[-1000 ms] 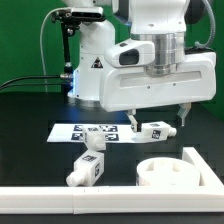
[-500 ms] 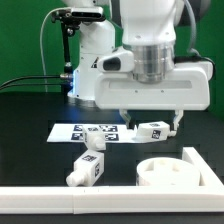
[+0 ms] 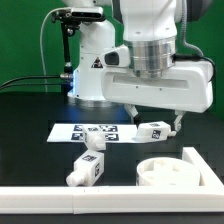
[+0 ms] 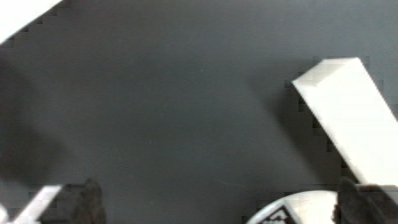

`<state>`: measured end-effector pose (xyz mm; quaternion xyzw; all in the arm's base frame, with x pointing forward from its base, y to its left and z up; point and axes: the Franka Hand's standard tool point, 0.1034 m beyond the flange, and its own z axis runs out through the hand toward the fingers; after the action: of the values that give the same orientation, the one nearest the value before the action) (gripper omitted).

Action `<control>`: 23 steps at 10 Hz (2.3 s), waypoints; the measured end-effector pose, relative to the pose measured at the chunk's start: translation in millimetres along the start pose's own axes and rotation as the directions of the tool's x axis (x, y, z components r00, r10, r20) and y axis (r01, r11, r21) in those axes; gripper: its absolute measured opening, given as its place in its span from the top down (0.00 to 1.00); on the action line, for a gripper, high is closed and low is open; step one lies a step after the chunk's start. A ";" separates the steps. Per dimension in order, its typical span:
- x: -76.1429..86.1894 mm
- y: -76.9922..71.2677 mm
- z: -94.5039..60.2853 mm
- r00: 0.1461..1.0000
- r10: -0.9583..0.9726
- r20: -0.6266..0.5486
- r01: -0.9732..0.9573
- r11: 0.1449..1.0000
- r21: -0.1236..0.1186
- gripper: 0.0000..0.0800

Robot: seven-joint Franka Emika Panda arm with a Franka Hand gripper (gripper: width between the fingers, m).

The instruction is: Assemble stool

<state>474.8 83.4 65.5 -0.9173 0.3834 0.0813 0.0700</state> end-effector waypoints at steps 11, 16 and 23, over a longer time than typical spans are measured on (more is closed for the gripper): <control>-25.8 56.0 23.5 0.878 0.287 0.382 -0.336 0.939 0.068 0.19; -47.3 69.7 49.0 0.679 0.306 0.667 -0.411 0.911 0.000 0.19; -76.9 77.0 60.0 0.579 0.333 0.744 -0.440 0.896 -0.058 0.19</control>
Offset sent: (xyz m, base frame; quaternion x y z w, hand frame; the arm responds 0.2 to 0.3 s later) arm 0.0000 0.0000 0.0000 0.0000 0.0000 0.0000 1.0000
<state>360.7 94.4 17.4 -0.6917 0.5171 0.4320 0.2600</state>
